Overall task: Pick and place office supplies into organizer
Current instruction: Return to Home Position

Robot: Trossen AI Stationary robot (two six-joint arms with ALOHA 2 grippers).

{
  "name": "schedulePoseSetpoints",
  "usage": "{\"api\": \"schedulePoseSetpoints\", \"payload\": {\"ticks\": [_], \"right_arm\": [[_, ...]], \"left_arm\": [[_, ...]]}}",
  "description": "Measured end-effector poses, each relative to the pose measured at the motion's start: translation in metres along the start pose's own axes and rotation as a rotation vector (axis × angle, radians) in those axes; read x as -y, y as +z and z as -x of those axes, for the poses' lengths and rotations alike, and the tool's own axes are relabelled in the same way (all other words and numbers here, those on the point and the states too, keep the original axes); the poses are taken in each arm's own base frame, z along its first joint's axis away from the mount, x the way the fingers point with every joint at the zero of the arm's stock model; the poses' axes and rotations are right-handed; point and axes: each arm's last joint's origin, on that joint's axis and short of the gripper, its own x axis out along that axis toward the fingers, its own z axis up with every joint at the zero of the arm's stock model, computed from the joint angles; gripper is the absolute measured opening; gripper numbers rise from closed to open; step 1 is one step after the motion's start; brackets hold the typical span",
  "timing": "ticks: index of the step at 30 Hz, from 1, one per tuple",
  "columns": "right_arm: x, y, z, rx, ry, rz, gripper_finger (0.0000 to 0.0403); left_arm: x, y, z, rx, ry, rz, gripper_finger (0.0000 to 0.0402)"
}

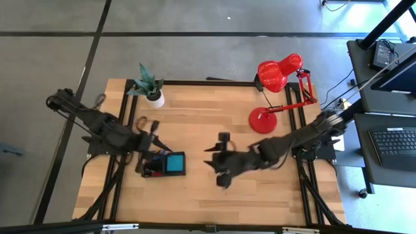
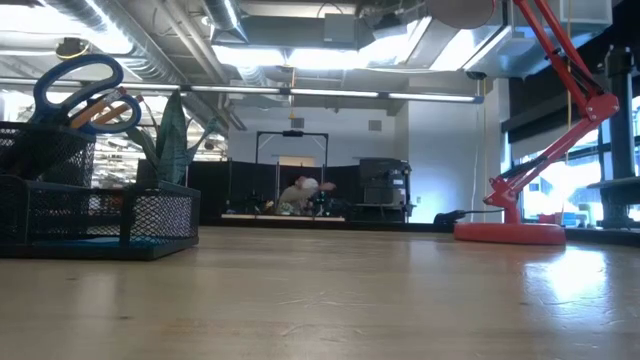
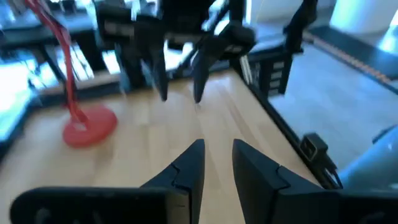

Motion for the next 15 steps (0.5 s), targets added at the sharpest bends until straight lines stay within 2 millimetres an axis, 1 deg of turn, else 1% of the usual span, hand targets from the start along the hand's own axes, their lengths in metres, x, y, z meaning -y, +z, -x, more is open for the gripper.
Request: {"api": "schedulePoseSetpoints", "payload": {"ticks": [3, 6, 12, 15], "right_arm": [[0.015, -0.020, 0.013, 0.125, -0.002, -0.042, 0.0181], [0.027, -0.048, 0.032, 0.230, -0.007, -0.084, 0.0181], [0.046, -0.120, 0.067, 0.338, -0.004, -0.199, 0.0181], [0.053, -0.151, 0.080, 0.395, -0.001, -0.253, 0.0181]], "left_arm": [[-0.006, -0.005, 0.017, 0.082, 0.022, -0.025, 0.0074], [-0.013, -0.018, 0.033, 0.124, 0.060, -0.014, 0.0074], [-0.021, -0.050, 0.053, 0.163, 0.076, 0.006, 0.0074], [-0.024, -0.067, 0.060, 0.188, 0.077, 0.013, 0.0074]]}}
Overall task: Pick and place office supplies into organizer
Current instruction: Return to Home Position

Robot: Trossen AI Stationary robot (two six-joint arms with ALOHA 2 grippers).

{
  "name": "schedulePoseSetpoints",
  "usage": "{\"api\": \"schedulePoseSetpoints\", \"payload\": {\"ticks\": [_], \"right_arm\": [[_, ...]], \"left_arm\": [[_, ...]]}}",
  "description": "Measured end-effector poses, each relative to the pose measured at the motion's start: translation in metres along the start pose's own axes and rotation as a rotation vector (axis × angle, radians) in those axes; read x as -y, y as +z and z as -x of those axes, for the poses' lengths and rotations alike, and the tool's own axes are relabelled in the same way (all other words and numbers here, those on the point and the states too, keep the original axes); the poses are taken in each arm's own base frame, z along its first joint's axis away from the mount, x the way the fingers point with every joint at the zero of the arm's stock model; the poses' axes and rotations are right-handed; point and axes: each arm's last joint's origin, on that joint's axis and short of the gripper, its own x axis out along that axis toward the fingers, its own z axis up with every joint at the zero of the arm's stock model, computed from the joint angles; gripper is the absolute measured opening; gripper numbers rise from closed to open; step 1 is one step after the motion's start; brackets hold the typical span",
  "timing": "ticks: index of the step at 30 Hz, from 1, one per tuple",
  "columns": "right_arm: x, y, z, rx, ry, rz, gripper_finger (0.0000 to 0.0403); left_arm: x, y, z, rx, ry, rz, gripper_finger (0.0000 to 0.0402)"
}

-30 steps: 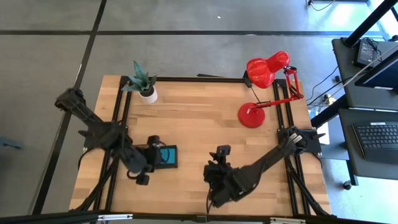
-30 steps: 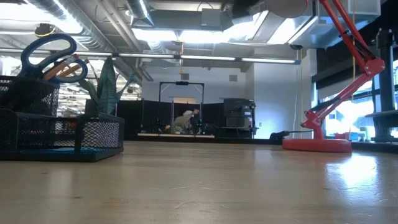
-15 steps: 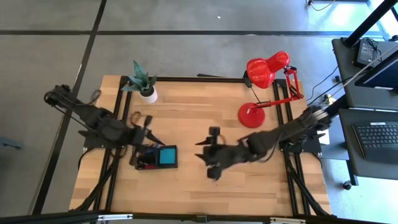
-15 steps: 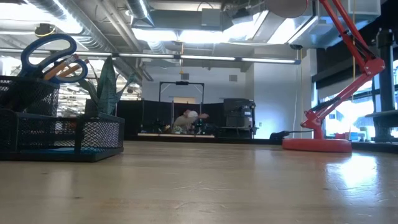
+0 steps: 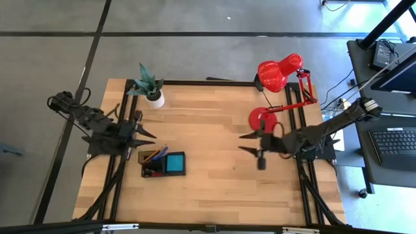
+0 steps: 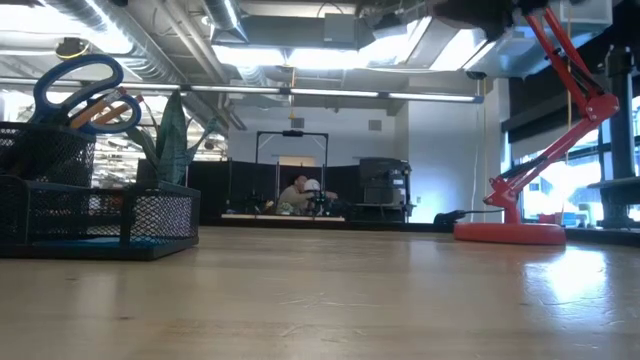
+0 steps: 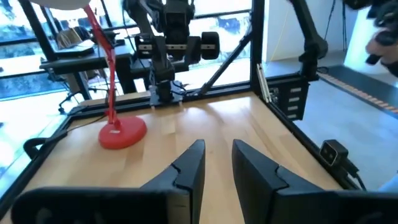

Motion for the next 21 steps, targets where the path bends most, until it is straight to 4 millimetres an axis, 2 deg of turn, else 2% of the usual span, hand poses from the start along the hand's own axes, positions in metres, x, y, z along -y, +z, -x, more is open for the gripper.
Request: {"api": "schedulePoseSetpoints", "payload": {"ticks": [4, 8, 17, 21], "right_arm": [[0.015, -0.020, 0.024, 0.076, 0.000, -0.053, 0.0181], [0.027, -0.039, 0.038, 0.114, -0.022, -0.060, 0.0181], [0.055, -0.075, 0.053, 0.183, -0.151, -0.064, 0.0181], [0.064, -0.090, 0.059, 0.222, -0.202, -0.085, 0.0181]], "left_arm": [[-0.005, -0.022, 0.011, 0.031, 0.048, 0.010, 0.0074], [-0.010, -0.042, 0.020, 0.065, 0.111, 0.029, 0.0074], [-0.017, -0.075, 0.032, 0.134, 0.219, 0.036, 0.0074], [-0.018, -0.079, 0.029, 0.115, 0.306, 0.051, 0.0074]]}}
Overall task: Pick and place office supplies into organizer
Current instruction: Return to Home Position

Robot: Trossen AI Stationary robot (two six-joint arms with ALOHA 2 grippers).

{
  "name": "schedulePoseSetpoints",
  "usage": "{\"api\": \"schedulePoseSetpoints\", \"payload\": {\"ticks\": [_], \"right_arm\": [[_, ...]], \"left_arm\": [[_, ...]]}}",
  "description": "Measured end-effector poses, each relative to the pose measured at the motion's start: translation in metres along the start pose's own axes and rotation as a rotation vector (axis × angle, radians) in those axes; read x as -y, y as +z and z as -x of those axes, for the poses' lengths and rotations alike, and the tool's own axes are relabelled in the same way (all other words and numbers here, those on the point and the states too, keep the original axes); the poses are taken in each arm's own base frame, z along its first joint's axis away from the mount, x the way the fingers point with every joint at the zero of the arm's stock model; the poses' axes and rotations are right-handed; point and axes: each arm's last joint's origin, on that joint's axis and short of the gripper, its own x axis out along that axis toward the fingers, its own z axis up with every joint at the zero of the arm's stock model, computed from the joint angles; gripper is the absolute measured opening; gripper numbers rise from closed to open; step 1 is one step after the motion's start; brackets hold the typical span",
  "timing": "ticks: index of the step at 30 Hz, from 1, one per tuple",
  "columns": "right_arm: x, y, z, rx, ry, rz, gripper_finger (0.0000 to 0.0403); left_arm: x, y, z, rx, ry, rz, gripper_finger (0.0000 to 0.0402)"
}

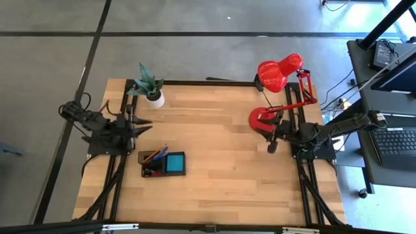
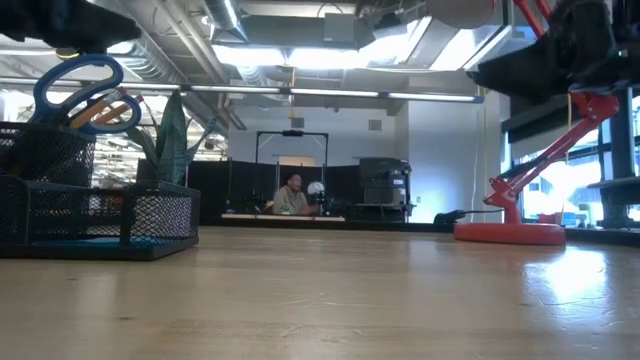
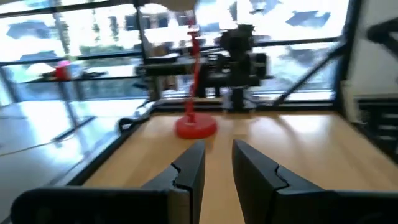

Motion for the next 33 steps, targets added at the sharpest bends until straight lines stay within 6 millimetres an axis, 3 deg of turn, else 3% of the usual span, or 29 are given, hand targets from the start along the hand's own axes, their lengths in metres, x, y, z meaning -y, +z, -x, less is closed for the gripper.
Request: {"api": "schedulePoseSetpoints", "payload": {"ticks": [7, 11, 17, 24, 33], "right_arm": [[0.011, -0.016, 0.010, 0.043, -0.023, -0.020, 0.0181], [0.015, -0.013, 0.013, 0.066, -0.038, -0.010, 0.0181], [0.017, -0.011, 0.015, 0.090, -0.051, 0.003, 0.0181], [0.017, -0.011, 0.015, 0.089, -0.051, 0.008, 0.0181], [0.017, -0.011, 0.015, 0.087, -0.052, 0.018, 0.0181]], "left_arm": [[-0.001, -0.003, -0.005, 0.034, 0.116, 0.050, 0.0074], [0.002, -0.012, -0.010, 0.051, 0.117, 0.065, 0.0074], [0.001, -0.035, -0.022, 0.058, 0.249, 0.019, 0.0074], [-0.016, -0.040, -0.028, 0.062, 0.465, -0.036, 0.0074], [-0.039, -0.042, -0.029, 0.057, 0.567, -0.058, 0.0074]]}}
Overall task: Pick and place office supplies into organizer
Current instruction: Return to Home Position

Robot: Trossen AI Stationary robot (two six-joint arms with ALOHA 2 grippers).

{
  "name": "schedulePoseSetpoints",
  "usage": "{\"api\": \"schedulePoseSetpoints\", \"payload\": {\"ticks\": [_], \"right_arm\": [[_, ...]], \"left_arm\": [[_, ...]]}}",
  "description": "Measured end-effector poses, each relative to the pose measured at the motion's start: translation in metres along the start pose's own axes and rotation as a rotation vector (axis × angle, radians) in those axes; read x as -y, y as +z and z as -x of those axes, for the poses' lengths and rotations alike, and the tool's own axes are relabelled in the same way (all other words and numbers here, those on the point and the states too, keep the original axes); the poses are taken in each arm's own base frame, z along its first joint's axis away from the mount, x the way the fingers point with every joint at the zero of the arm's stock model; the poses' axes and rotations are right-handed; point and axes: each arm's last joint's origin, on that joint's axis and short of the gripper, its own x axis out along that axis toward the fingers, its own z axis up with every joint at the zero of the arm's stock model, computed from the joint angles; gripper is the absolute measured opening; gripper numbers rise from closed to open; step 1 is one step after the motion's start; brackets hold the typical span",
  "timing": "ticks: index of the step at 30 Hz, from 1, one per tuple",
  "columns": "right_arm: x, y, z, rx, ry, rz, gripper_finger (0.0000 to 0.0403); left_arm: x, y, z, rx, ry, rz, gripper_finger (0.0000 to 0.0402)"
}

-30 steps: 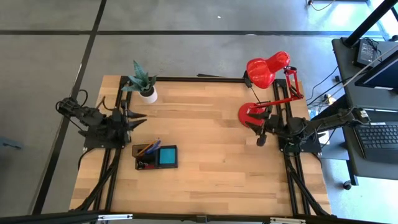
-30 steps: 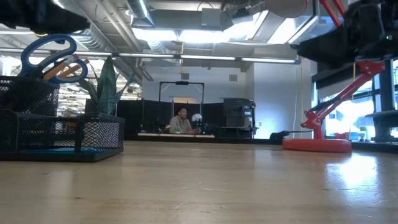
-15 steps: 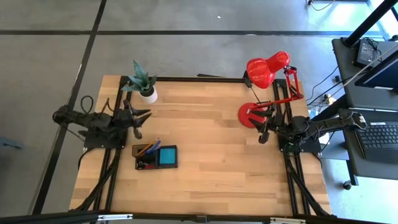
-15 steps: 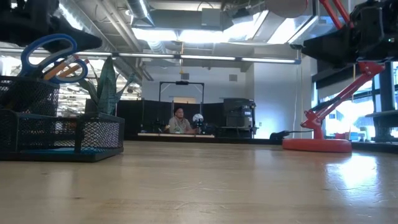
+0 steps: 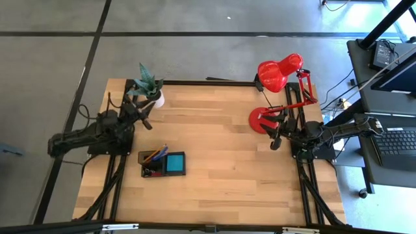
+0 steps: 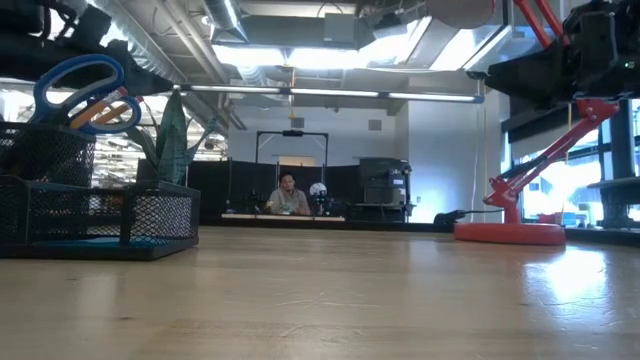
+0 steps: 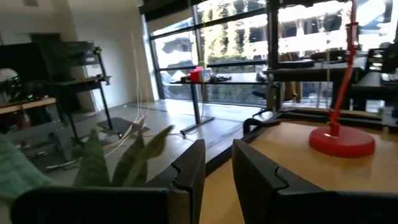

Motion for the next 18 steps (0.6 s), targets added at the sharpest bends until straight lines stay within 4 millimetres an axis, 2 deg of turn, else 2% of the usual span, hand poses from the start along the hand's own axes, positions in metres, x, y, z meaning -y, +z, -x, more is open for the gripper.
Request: {"api": "schedulePoseSetpoints", "payload": {"ticks": [6, 15, 18], "right_arm": [[0.000, -0.002, 0.000, -0.015, 0.000, 0.010, 0.0181], [0.000, -0.005, 0.000, -0.048, -0.006, -0.003, 0.0181], [0.000, -0.005, 0.000, -0.049, -0.006, -0.005, 0.0181]], "left_arm": [[-0.009, -0.005, -0.004, -0.039, 0.030, 0.058, 0.0074], [-0.007, -0.024, -0.008, -0.081, -0.027, 0.077, 0.0074], [-0.006, -0.026, -0.009, -0.047, -0.026, 0.087, 0.0074]]}}
